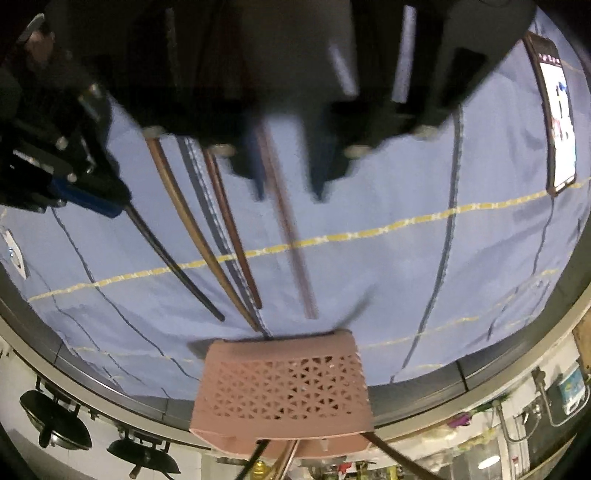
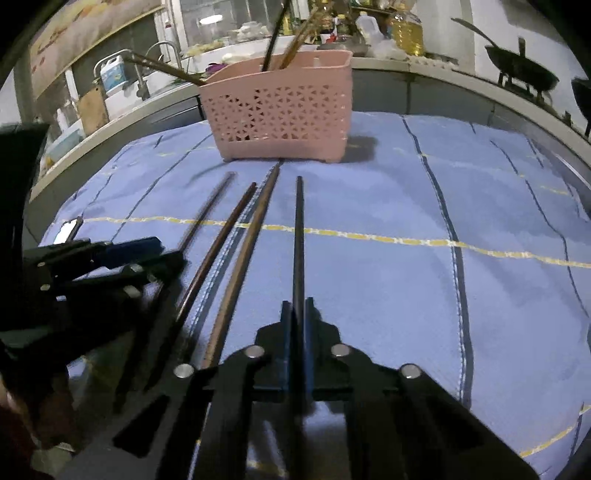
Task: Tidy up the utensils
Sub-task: 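Move both open tools back down to the remaining chopsticks on the cloth, then close the left tool on a brown chopstick while the right grasps a black one, then lift both chopsticks and carry them above the pink basket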
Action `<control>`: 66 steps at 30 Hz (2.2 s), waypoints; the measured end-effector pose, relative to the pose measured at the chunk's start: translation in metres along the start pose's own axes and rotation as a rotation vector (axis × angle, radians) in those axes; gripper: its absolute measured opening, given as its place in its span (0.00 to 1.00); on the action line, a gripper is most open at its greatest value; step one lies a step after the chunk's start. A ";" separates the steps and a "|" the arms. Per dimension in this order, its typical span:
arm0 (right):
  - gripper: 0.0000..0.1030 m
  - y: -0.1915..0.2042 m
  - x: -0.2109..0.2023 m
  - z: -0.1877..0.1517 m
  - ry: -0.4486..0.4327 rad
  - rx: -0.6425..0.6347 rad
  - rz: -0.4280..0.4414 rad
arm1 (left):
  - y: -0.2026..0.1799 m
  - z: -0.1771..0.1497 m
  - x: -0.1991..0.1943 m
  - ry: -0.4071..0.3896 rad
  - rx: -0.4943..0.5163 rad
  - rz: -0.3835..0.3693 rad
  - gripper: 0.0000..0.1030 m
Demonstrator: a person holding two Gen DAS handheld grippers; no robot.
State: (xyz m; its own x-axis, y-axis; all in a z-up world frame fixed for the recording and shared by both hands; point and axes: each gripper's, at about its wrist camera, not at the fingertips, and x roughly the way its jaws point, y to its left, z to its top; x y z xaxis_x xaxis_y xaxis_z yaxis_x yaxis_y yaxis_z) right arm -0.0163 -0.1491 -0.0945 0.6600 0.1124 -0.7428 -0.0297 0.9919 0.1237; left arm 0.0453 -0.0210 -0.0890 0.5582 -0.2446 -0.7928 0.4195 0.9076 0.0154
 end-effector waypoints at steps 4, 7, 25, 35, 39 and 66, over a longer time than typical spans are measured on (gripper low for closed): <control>0.06 -0.015 -0.010 -0.008 0.023 0.034 0.004 | 0.019 -0.012 -0.009 0.014 -0.017 -0.014 0.08; 0.06 -0.023 -0.024 -0.023 0.039 0.027 -0.007 | 0.033 -0.032 -0.023 0.020 0.008 -0.029 0.08; 0.39 -0.043 0.006 0.029 0.106 0.136 0.126 | 0.036 0.012 0.005 0.072 0.043 0.002 0.27; 0.05 -0.025 0.025 0.049 0.088 0.004 0.004 | 0.040 0.034 -0.003 0.025 0.007 -0.057 0.05; 0.05 -0.027 -0.022 0.063 -0.059 0.025 0.065 | 0.046 0.050 -0.064 -0.139 -0.011 -0.075 0.05; 0.05 -0.007 -0.146 0.130 -0.448 -0.002 0.177 | 0.056 0.105 -0.201 -0.480 -0.056 -0.106 0.05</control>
State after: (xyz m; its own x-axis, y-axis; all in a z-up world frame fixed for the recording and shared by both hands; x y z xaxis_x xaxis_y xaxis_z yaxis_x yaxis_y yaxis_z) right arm -0.0155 -0.1804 0.0986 0.9032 0.2430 -0.3539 -0.1717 0.9600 0.2211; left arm 0.0316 0.0429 0.1346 0.7871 -0.4540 -0.4176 0.4599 0.8831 -0.0932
